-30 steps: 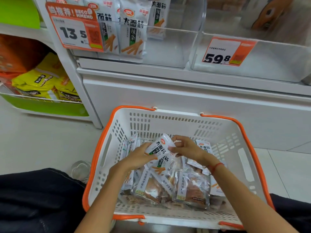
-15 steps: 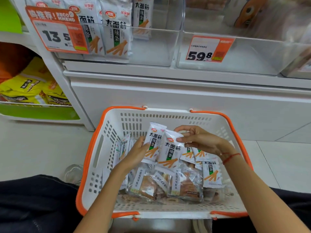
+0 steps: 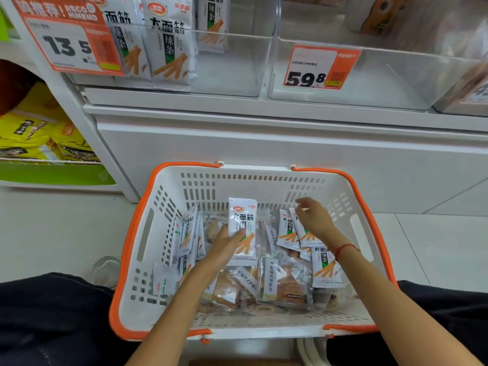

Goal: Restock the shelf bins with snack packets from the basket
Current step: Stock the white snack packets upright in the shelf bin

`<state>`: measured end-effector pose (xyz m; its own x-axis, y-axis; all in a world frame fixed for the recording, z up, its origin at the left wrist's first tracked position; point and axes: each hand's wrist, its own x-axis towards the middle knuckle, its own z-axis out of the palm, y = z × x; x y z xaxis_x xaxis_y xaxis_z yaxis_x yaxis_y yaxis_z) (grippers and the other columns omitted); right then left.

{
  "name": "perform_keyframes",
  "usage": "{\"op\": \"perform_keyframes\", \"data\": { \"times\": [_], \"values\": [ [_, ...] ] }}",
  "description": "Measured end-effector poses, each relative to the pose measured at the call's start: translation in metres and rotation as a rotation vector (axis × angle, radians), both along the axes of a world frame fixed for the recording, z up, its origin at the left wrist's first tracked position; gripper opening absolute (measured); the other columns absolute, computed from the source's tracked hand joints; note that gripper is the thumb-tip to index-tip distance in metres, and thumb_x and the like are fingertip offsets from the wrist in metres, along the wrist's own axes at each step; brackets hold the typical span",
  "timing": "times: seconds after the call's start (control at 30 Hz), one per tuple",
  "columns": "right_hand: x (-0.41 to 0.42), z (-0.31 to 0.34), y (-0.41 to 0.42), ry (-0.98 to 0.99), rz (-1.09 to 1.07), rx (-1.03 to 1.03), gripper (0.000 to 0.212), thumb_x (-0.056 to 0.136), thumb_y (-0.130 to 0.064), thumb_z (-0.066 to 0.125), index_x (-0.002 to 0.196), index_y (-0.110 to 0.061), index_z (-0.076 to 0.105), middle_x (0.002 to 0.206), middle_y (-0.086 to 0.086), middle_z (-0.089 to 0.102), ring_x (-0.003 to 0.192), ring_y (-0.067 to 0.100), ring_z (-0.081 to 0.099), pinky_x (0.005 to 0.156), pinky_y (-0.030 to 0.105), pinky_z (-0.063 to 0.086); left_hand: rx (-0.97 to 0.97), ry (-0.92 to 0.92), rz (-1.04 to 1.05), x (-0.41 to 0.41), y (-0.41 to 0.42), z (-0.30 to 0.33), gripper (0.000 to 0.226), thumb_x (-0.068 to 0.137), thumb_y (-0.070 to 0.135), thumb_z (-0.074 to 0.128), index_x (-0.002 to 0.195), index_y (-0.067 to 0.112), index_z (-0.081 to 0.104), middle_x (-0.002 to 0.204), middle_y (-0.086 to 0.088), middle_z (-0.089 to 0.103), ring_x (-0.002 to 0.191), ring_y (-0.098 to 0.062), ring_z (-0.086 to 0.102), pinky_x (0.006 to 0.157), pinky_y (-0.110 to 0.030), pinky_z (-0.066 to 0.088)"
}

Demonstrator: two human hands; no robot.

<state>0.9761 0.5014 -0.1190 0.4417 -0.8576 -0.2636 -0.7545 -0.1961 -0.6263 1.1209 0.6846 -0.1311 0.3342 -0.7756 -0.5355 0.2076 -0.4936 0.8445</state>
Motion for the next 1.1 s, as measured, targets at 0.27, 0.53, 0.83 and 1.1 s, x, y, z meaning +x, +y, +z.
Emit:
{"op": "perform_keyframes", "data": {
  "times": [0.27,0.53,0.83,1.1],
  "values": [
    [-0.022,-0.073,0.051,0.536,0.374,-0.137,0.052,0.101,-0.037,0.023,0.148,-0.015,0.026,0.157,0.007,0.017,0.145,0.03,0.013,0.115,0.051,0.011,0.052,0.007,0.083,0.018,0.0,-0.016,0.077,0.091,0.048,0.053,0.152,0.026,0.012,0.158,0.004,0.014,0.143,-0.022,0.022,0.116,-0.048,0.021],
    [-0.008,-0.052,0.031,0.468,0.105,-0.059,0.052,0.096,-0.023,0.044,0.144,-0.011,0.029,0.141,0.013,0.04,0.129,0.032,0.036,0.102,0.045,0.036,0.112,0.083,0.143,0.022,-0.002,-0.013,0.034,0.1,0.021,0.041,0.133,0.015,0.047,0.128,-0.013,0.058,0.113,-0.029,0.057,0.099,-0.045,0.044],
    [0.012,-0.012,0.036,0.09,-0.032,-0.022,0.023,0.092,-0.006,0.048,0.115,-0.005,0.045,0.084,0.004,0.054,0.069,0.023,0.051,0.054,0.029,0.037,0.138,0.101,0.208,0.025,-0.001,-0.01,0.036,0.102,0.017,0.035,0.135,0.009,0.046,0.129,-0.015,0.057,0.113,-0.032,0.056,0.078,-0.03,0.046],
    [0.068,0.04,0.072,-0.509,-0.178,0.614,0.023,0.084,-0.002,0.068,0.099,-0.008,0.052,0.081,0.009,0.066,0.048,0.008,0.064,0.042,0.017,0.047,0.144,0.14,0.295,0.019,-0.005,-0.004,0.042,0.093,0.043,0.043,0.125,0.017,0.052,0.129,-0.011,0.056,0.118,-0.029,0.053,0.101,-0.041,0.039]
  ]
}}
